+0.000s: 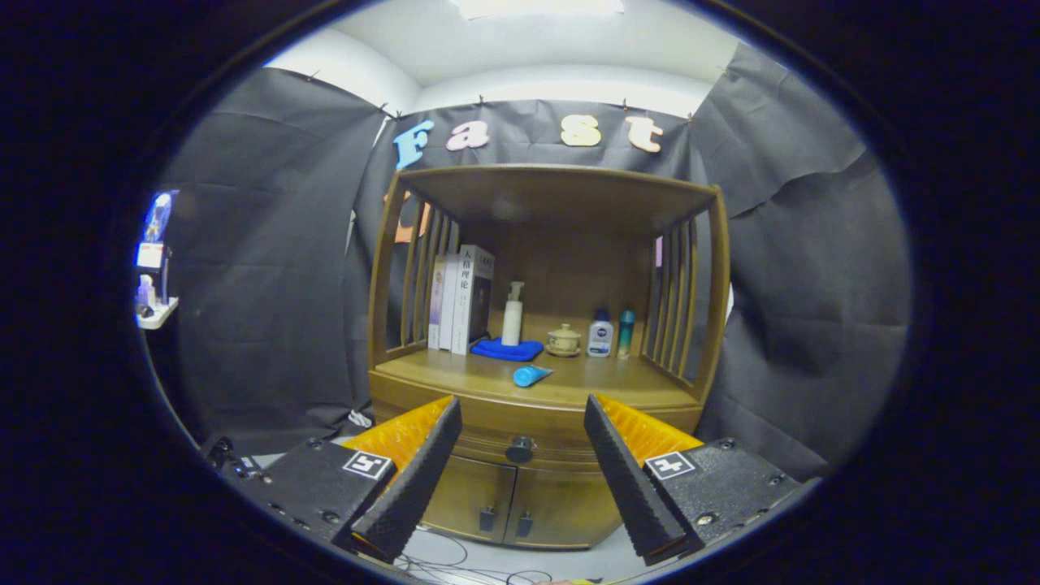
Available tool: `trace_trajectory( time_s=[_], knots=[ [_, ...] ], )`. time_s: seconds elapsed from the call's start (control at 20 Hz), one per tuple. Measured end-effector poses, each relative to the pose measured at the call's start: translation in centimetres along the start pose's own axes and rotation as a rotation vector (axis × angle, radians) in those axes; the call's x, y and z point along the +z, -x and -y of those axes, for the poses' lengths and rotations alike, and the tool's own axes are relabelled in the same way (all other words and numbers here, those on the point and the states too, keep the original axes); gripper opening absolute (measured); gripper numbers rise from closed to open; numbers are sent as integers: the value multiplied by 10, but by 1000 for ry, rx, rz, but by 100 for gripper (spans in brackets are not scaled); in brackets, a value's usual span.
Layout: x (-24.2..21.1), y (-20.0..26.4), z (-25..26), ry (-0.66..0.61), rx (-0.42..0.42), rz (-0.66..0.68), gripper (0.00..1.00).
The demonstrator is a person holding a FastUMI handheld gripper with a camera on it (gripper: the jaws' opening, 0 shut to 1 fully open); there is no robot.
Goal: Pull open the drawer, take out the items inside it, and place them on the countertop above the cabinet.
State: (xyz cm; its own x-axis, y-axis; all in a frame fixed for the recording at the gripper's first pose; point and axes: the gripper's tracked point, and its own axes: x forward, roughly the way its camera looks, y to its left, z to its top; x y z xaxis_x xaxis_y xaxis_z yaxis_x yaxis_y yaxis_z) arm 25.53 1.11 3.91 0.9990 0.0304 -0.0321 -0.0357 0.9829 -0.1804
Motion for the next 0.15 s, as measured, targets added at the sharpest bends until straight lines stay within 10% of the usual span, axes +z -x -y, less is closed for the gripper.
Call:
trace_trajectory(
  time_s=[0.15],
  knots=[
    [-3, 29, 2, -57, 18, -12, 99]
  ],
)
